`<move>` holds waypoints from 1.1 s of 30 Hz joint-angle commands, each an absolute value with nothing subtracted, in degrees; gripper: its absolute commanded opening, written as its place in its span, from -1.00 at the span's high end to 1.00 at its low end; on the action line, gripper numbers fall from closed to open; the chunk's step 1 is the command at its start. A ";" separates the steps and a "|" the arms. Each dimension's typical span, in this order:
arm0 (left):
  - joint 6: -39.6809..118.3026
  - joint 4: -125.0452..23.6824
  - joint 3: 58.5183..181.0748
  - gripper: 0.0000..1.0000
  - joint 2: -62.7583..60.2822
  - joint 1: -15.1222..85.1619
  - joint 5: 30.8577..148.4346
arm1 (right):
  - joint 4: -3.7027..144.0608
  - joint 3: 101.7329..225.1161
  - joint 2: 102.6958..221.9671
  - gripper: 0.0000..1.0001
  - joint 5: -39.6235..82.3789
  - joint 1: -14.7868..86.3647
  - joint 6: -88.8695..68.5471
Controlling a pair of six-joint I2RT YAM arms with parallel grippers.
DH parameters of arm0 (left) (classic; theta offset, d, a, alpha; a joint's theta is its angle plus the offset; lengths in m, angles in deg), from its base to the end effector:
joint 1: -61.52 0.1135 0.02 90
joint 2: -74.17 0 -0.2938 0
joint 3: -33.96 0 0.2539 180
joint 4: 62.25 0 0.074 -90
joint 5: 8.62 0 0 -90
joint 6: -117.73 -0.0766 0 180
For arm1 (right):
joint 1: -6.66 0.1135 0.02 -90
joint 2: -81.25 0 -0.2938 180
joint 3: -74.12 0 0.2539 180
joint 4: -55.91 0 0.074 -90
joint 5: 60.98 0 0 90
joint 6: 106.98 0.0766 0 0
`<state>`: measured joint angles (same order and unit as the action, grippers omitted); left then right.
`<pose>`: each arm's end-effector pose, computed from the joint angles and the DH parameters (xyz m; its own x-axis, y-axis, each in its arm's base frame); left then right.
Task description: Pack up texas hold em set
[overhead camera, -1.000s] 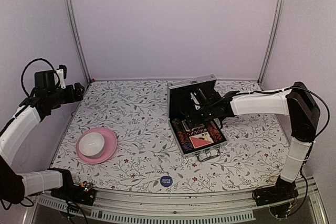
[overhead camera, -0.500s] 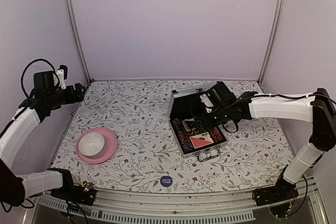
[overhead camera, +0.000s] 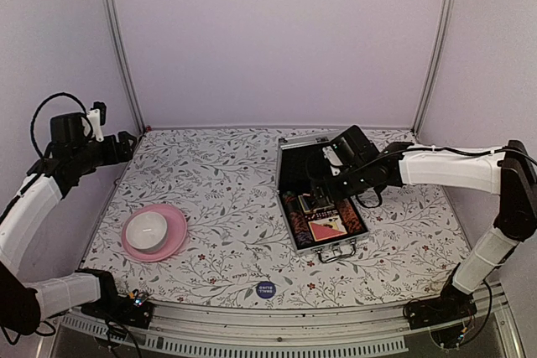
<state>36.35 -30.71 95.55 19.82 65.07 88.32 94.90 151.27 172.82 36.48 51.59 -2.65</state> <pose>0.2375 0.0055 0.3225 -0.4133 -0.1747 -0.8937 -0.0137 0.9825 -0.1858 0.2643 0.2496 0.2236 -0.7105 -0.3621 -0.6033 -0.4847 0.8734 0.0465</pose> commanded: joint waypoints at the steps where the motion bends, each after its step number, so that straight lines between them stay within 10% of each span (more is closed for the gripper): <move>1: 36.70 -31.49 95.09 -0.94 20.37 65.61 88.53 | 88.09 159.35 176.13 -0.89 38.54 51.11 -4.54; 33: 37.14 -31.79 95.00 -0.94 20.06 65.65 90.67 | 88.65 157.58 183.30 -0.63 29.30 50.31 -3.33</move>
